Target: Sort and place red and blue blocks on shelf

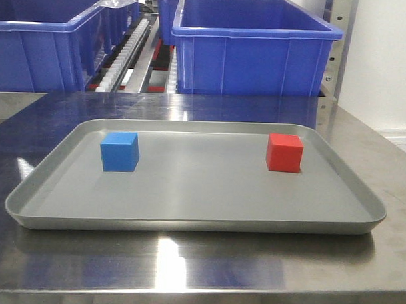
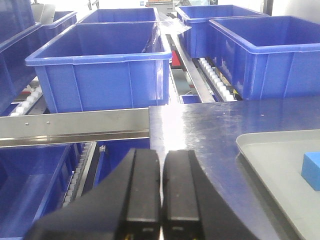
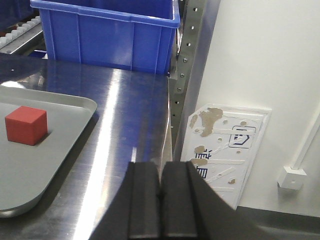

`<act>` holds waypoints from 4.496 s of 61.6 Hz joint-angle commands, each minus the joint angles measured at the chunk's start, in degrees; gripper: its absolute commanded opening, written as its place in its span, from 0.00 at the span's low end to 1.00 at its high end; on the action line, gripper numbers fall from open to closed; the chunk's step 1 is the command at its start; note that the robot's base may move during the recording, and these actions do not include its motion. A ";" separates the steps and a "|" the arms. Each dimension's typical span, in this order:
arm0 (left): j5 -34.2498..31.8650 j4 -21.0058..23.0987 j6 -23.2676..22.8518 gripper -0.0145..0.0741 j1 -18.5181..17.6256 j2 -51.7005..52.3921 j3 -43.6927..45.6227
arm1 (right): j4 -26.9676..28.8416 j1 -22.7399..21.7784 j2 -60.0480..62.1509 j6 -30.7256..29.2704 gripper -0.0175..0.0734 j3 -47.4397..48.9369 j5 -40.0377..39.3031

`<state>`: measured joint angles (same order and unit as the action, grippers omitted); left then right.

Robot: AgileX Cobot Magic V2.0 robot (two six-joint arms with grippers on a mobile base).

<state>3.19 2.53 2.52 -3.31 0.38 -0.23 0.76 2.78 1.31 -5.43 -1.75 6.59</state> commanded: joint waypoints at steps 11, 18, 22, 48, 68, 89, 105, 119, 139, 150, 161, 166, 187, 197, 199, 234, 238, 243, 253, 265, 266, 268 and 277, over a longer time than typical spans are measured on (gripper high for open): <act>-5.38 0.47 -0.03 0.30 0.00 0.86 -1.63 | 0.20 -0.38 0.49 -0.30 0.26 1.35 -4.85; -5.38 0.47 -0.03 0.30 0.00 0.86 -1.63 | 0.20 -0.38 0.49 -0.30 0.26 1.35 -5.03; -5.38 0.47 -0.03 0.30 0.00 0.86 -1.63 | 0.20 -0.38 0.49 -0.30 0.26 1.35 -5.03; -5.38 0.47 -0.03 0.30 0.00 0.86 -1.63 | 6.03 -0.38 0.42 -0.12 0.26 3.71 -6.59; -5.38 0.47 -0.03 0.30 0.00 0.86 -1.63 | 5.57 -0.38 -4.47 -2.04 0.26 12.94 6.00; -5.38 0.47 -0.03 0.30 0.00 0.86 -1.63 | 5.57 -0.38 -18.57 -13.19 0.26 20.16 9.05; -5.38 0.47 -0.03 0.30 0.00 0.86 -1.63 | 5.57 -0.19 -33.08 -9.86 0.26 29.32 14.95; -5.38 0.47 -0.03 0.30 0.00 0.86 -1.63 | 5.57 1.20 -47.07 -4.50 0.26 38.53 20.85; -5.38 0.47 -0.03 0.30 0.00 0.86 -1.63 | 5.75 12.26 -64.08 -3.45 0.26 50.55 25.38; -5.38 0.47 -0.03 0.30 0.00 0.86 -1.63 | 6.02 16.63 -73.33 -2.36 0.26 56.81 27.50; -5.38 0.47 -0.03 0.30 0.00 0.86 -1.63 | 6.02 19.64 -82.38 3.66 0.43 64.79 34.58; -5.38 0.47 -0.03 0.30 0.00 0.86 -1.63 | 6.02 20.36 -85.96 8.70 0.59 69.03 40.25; -5.38 0.47 -0.03 0.30 0.00 0.86 -1.63 | 4.65 21.37 -98.06 21.95 0.74 87.73 55.02; -5.38 0.47 -0.03 0.30 0.00 0.86 -1.63 | 1.06 22.60 -102.46 28.12 0.76 93.74 57.77; -5.38 0.47 -0.03 0.30 0.00 0.86 -1.63 | 0.44 22.65 -103.05 28.99 0.76 94.38 58.29; -5.38 0.47 -0.03 0.30 0.00 0.86 -1.63 | -1.12 23.40 -108.53 30.12 0.79 95.00 57.19; -5.38 0.47 -0.03 0.30 0.00 0.86 -1.63 | -0.76 23.71 -108.98 30.70 0.79 95.00 56.85; -5.38 0.47 -0.03 0.30 0.00 0.86 -1.63 | -0.38 24.05 -109.73 32.13 0.79 95.00 56.79; -5.38 0.47 -0.03 0.30 0.00 0.86 -1.63 | -0.37 24.47 -110.56 32.88 0.79 95.00 56.79; -5.38 0.47 -0.03 0.30 0.00 0.86 -1.63 | -0.43 24.47 -110.75 33.30 0.79 95.00 57.26; -5.38 0.47 -0.03 0.30 0.00 0.86 -1.63 | -0.76 24.47 -110.75 33.48 0.79 95.00 57.26; -5.38 0.47 -0.03 0.30 0.00 0.86 -1.63 | -0.76 24.47 -110.75 34.10 0.79 95.00 57.20; -5.38 0.47 -0.03 0.30 0.00 0.86 -1.63 | -1.10 24.47 -110.75 34.97 0.77 95.00 57.02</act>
<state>3.19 2.53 2.52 -3.31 0.38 -0.23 0.63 27.38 -112.58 29.04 91.39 64.09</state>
